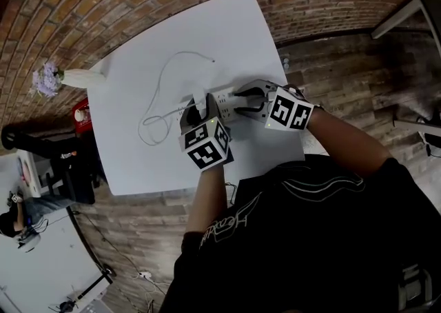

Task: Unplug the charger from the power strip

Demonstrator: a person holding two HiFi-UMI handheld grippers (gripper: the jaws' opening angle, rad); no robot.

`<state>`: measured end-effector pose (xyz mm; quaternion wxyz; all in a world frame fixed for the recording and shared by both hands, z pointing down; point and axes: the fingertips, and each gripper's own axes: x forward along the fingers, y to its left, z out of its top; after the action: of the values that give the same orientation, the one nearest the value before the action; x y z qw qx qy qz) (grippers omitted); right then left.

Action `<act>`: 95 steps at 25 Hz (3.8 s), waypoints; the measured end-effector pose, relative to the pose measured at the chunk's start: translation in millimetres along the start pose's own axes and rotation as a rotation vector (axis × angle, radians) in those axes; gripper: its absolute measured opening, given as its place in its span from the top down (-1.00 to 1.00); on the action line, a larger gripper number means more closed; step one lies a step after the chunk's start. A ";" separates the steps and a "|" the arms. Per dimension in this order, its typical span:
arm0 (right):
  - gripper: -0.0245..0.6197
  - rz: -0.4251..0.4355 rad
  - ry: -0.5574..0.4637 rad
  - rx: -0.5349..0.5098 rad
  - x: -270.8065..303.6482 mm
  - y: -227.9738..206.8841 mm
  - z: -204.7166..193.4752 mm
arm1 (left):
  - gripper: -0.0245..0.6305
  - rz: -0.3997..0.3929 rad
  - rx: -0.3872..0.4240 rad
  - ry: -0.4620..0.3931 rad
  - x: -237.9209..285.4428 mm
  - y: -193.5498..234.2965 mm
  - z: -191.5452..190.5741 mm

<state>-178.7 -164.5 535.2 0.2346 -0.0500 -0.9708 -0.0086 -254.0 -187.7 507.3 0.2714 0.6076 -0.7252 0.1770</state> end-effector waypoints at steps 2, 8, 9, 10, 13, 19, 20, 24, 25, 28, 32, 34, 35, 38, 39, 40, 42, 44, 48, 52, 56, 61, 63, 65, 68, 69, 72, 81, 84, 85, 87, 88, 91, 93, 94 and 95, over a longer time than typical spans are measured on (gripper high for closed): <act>0.54 0.003 0.003 -0.003 0.2 0.9 -0.9 | 0.51 -0.024 -0.044 0.014 1.1 2.4 -3.9; 0.54 -0.007 0.002 -0.011 0.5 0.8 -0.3 | 0.51 -0.015 -0.045 -0.006 1.1 4.1 -4.5; 0.54 -0.008 0.004 -0.012 0.5 0.5 -0.7 | 0.51 0.006 -0.030 -0.011 0.9 3.5 -4.1; 0.54 -0.007 0.006 -0.012 0.5 0.4 -0.9 | 0.51 0.027 -0.013 -0.016 0.5 2.7 -3.8; 0.54 -0.002 0.003 -0.011 0.3 1.3 -0.7 | 0.52 0.066 0.024 -0.027 -0.8 0.0 -3.4; 0.54 -0.001 0.003 -0.010 -0.5 0.5 -0.1 | 0.51 -0.043 -0.078 0.013 -0.1 3.8 -4.3; 0.54 -0.002 0.002 -0.012 -0.4 0.5 -0.2 | 0.51 -0.048 -0.078 0.014 -0.3 4.1 -4.8; 0.54 -0.003 0.005 -0.011 0.1 0.6 -1.3 | 0.51 0.013 -0.018 0.003 -0.9 2.6 -4.1; 0.54 0.000 0.004 -0.010 0.1 0.7 -1.3 | 0.51 0.031 0.002 -0.002 -1.5 1.6 -3.3; 0.54 0.008 -0.004 -0.010 -0.3 1.0 -0.8 | 0.51 0.051 0.029 -0.015 -4.1 -1.4 -1.9; 0.54 0.005 0.000 -0.012 -0.2 1.4 -0.7 | 0.51 -0.012 -0.041 0.008 -2.9 1.8 -4.3; 0.54 0.005 0.003 -0.012 0.3 1.5 -1.0 | 0.51 -0.046 -0.087 0.021 -1.6 4.1 -5.9; 0.54 0.005 0.002 -0.013 0.4 1.4 -0.9 | 0.50 -0.056 -0.100 0.019 -1.5 4.4 -5.9; 0.54 0.000 0.000 -0.017 0.1 1.5 -0.8 | 0.50 -0.049 -0.092 0.001 -2.5 4.4 -5.5; 0.54 -0.001 0.002 -0.017 -0.1 1.5 -1.0 | 0.50 -0.031 -0.072 -0.002 -3.2 3.9 -5.3; 0.54 -0.001 0.002 -0.017 -0.4 1.4 -1.2 | 0.51 -0.010 -0.047 -0.007 -4.0 2.8 -4.8; 0.54 0.002 0.002 -0.013 -0.9 1.1 -1.6 | 0.51 0.025 0.001 -0.019 -5.5 -0.2 -3.1; 0.54 0.005 -0.001 -0.010 -1.0 1.1 -1.4 | 0.51 0.040 0.027 -0.028 -7.0 -2.2 -1.4; 0.54 0.006 -0.001 -0.008 -1.4 1.3 -1.4 | 0.51 -0.004 -0.018 -0.005 -5.9 -1.1 -2.5; 0.54 0.012 0.003 -0.010 -1.6 2.1 -2.6 | 0.50 -0.043 -0.091 0.014 -4.4 1.6 -6.8; 0.54 0.015 0.004 -0.009 -0.2 1.2 -1.5 | 0.49 -0.079 -0.120 0.005 -4.1 4.2 -6.1; 0.54 0.011 0.000 -0.009 -0.2 1.9 -1.3 | 0.50 0.017 0.003 0.016 -7.0 -0.1 -3.6; 0.54 0.010 -0.007 -0.006 -1.2 2.3 -0.4 | 0.50 0.054 0.061 0.006 -9.8 -4.7 0.7; 0.54 0.007 -0.014 -0.005 -2.5 2.3 -0.3 | 0.50 0.065 0.093 -0.002 -11.5 -8.7 3.9; 0.54 0.005 -0.016 -0.007 -3.5 1.7 -0.6 | 0.50 0.023 0.054 0.005 -11.4 -8.3 4.1; 0.54 0.004 -0.014 -0.009 -3.2 1.9 -0.8 | 0.50 0.000 0.020 0.013 -10.7 -6.4 2.6; 0.54 0.001 -0.004 -0.017 -2.5 2.8 -1.3 | 0.50 -0.049 -0.063 0.033 -8.6 -0.8 -2.3; 0.55 0.001 0.000 -0.017 -1.8 3.4 -2.2 | 0.50 0.085 0.134 -0.007 -12.1 -7.2 -1.7; 0.55 0.003 -0.006 -0.016 -2.0 3.0 -2.1 | 0.50 0.055 0.103 -0.009 -13.1 -7.9 0.2; 0.55 0.004 -0.006 -0.016 -1.8 2.8 -1.6 | 0.50 0.022 0.042 0.000 -12.7 -5.0 0.3; 0.55 0.005 -0.002 -0.020 -0.9 2.5 -0.9 | 0.50 -0.050 -0.089 0.023 -11.0 2.3 -2.0; 0.55 0.005 0.000 -0.021 -0.5 2.7 -1.0 | 0.50 -0.074 -0.130 0.031 -10.2 4.8 -3.5; 0.55 0.006 0.005 -0.019 -0.1 3.4 -1.8 | 0.50 -0.057 -0.098 0.023 -10.9 5.2 -4.1; 0.55 0.004 0.005 -0.018 -0.2 3.2 -1.9 | 0.50 -0.003 -0.003 0.004 -13.1 0.4 -2.3; 0.55 0.004 0.004 -0.018 -0.3 3.0 -1.7 | 0.50 0.025 0.045 -0.006 -14.3 -2.7 -1.3; 0.55 0.004 0.003 -0.018 -0.5 2.9 -1.6 | 0.50 0.046 0.081 -0.012 -15.1 -5.5 -0.7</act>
<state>-177.2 -161.7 536.3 0.2355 -0.0540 -0.9702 -0.0169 -246.8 -176.5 498.2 0.2380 0.6021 -0.7329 0.2088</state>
